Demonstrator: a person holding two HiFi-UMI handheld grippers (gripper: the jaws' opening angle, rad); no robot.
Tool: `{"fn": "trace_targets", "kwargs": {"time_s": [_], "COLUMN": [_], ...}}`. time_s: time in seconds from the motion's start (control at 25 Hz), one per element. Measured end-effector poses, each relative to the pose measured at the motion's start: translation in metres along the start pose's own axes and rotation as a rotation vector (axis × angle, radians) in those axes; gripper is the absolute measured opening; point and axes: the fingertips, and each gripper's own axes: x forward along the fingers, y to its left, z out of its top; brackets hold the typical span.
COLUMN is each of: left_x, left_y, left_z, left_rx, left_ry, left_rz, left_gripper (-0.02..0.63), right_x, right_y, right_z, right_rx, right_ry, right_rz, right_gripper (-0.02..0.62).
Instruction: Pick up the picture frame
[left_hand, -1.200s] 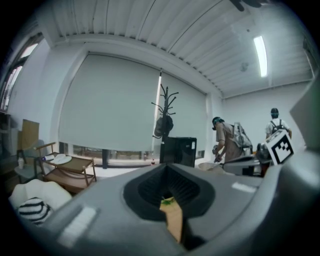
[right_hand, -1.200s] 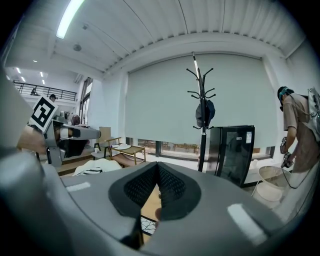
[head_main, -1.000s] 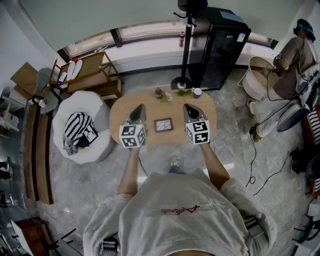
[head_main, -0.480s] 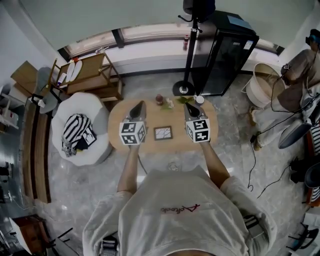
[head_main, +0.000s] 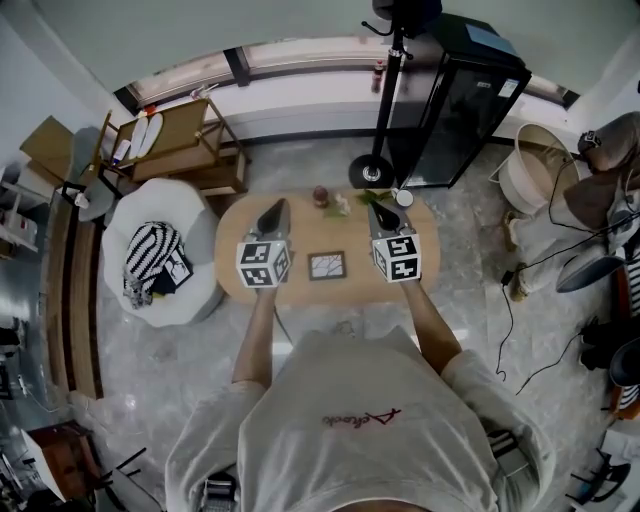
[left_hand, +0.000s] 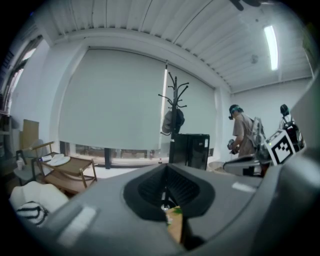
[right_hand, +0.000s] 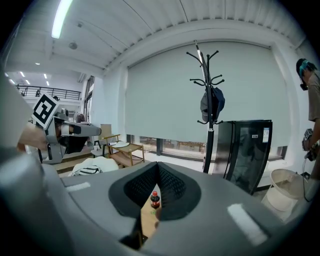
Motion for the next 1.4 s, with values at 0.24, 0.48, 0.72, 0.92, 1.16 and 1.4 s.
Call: {"fn": "trace_targets", "kwargs": {"time_s": [0.24, 0.48, 0.72, 0.92, 1.16, 1.4], "left_x": [0.004, 0.003, 0.005, 0.006, 0.013, 0.024], "left_y": [0.006, 0.004, 0.006, 0.013, 0.025, 0.039], "left_z": [-0.013, -0.031, -0.050, -0.069, -0.094, -0.118], "left_rx": [-0.012, -0.034, -0.051, -0.071, -0.091, -0.109], "left_ry": [0.023, 0.053, 0.090, 0.121, 0.164, 0.204], "left_rz": [0.007, 0.004, 0.005, 0.007, 0.006, -0.003], "left_gripper": [0.000, 0.000, 0.000, 0.000, 0.000, 0.000], "right_x": [0.010, 0.012, 0.019, 0.029, 0.047, 0.065], "right_y": [0.003, 0.011, 0.012, 0.017, 0.014, 0.016], "right_z": [-0.014, -0.027, -0.041, -0.056, -0.074, -0.097], "right_rx": [0.006, 0.011, 0.029, 0.035, 0.062, 0.093], "right_ry": [0.032, 0.059, 0.088, 0.114, 0.143, 0.181], "right_rz": [0.015, 0.032, 0.043, 0.048, 0.037, 0.023], "right_gripper": [0.006, 0.006, 0.006, 0.006, 0.006, 0.006]}}
